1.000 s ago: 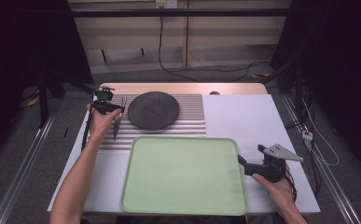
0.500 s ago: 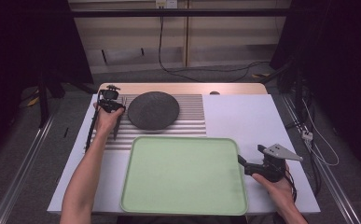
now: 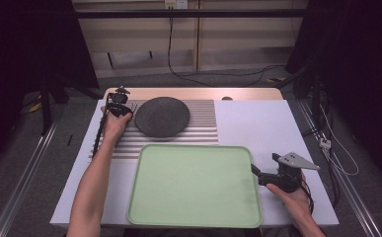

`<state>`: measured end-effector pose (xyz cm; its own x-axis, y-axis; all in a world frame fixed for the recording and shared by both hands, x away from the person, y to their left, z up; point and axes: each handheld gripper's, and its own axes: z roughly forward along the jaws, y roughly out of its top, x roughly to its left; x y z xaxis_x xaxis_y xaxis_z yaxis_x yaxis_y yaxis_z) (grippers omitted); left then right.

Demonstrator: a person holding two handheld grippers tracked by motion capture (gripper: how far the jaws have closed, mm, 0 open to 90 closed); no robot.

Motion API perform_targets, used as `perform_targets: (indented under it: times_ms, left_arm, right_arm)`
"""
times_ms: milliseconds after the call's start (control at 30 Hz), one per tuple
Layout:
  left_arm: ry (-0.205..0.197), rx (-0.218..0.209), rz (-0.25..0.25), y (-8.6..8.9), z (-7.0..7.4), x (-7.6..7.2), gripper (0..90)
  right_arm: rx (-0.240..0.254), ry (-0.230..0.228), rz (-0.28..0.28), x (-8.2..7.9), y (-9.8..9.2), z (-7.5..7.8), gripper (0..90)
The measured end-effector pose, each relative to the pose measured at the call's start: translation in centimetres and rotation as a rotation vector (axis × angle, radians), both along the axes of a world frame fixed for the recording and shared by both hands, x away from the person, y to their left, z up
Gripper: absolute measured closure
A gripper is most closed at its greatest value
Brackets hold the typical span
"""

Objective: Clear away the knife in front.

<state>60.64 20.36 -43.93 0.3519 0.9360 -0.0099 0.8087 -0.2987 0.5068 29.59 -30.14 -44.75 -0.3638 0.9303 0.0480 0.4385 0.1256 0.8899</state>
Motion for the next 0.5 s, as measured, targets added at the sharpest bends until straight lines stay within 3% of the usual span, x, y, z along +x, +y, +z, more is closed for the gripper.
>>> perform_targets:
  times_ms: [100, 367, 500]
  left_arm:
    - [-0.002, -0.024, 0.005, 0.19, -0.07, 0.04, 79.4]
    - [-0.015, -0.011, 0.003, 0.02, -0.09, -0.13, 79.7]
    - [-0.014, -0.036, 0.008, 0.27, -0.11, -0.19, 79.8]
  right_arm:
    - [-0.001, -0.001, -0.002, -0.05, 0.01, 0.01, 10.3]
    - [-0.011, 0.001, -0.003, -0.11, 0.17, 0.04, 10.4]
    - [-0.011, 0.002, -0.002, -0.09, 0.22, 0.07, 10.3]
